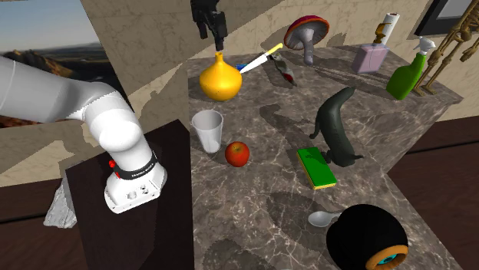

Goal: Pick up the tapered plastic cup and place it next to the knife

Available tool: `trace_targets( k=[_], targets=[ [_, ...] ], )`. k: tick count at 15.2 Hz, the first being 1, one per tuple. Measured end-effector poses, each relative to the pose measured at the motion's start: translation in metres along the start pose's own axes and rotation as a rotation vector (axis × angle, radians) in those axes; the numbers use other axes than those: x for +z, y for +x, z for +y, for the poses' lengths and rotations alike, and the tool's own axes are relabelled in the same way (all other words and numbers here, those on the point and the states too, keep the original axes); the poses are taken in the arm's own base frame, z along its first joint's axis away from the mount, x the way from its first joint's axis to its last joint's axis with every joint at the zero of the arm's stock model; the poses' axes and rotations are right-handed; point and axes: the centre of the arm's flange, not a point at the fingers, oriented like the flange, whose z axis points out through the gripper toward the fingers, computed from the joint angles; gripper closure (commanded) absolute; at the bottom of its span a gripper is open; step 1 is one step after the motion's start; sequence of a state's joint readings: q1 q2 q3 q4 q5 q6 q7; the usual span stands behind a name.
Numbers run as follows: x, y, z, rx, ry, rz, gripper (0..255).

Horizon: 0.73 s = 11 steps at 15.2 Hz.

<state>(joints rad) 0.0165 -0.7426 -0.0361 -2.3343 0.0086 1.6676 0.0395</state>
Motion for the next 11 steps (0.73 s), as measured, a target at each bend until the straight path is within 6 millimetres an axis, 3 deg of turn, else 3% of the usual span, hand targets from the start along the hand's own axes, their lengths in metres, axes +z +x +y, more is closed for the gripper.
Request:
trace_targets(
  k=[2, 11],
  targets=[
    [0.002, -0.004, 0.004, -0.002, 0.003, 0.002, 0],
    [0.065, -0.065, 0.093, -0.045, 0.057, 0.036, 0]
  ],
)
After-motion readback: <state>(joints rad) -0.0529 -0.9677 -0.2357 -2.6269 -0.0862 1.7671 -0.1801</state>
